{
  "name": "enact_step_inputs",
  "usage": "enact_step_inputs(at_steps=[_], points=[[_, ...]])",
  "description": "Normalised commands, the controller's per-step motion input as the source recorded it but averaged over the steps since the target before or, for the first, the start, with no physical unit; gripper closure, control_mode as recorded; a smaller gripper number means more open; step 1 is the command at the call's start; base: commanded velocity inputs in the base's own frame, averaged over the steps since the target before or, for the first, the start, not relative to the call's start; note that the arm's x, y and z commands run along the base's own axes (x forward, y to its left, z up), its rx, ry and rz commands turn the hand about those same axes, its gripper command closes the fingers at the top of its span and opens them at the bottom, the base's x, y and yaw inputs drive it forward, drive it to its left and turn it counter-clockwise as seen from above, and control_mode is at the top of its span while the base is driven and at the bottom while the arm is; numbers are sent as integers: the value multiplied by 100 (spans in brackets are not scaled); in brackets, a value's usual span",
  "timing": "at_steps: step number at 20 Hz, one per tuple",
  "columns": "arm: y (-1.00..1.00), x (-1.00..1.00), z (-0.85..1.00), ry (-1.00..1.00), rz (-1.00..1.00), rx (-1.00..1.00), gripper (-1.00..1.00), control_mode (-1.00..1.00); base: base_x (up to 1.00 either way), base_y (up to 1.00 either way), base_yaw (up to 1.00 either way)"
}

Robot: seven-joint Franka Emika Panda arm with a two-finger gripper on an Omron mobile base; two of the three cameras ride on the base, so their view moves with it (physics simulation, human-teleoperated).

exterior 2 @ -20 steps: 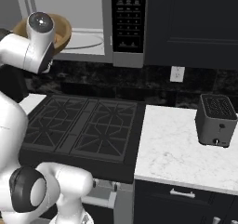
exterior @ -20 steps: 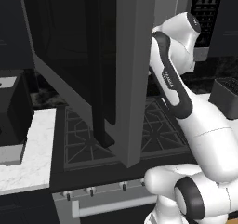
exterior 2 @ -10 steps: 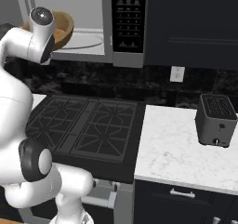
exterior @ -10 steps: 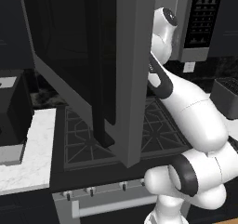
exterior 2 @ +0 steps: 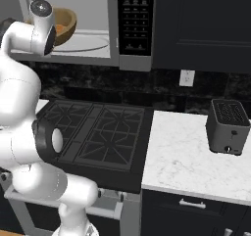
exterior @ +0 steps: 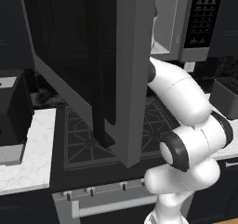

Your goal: Open the microwave, place the bowl with waffle inside the microwave, then close the microwave door and turn it on.

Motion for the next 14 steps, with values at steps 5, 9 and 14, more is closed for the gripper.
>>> enact_step_inputs(at_steps=[5, 9, 14], points=[[0, 13, -9, -1, 0, -3, -100, -100, 0, 0, 0], [0, -12, -18, -9, 0, -1, -100, -100, 0, 0, 0], [-9, -95, -9, -30, 0, -1, -100, -100, 0, 0, 0]])
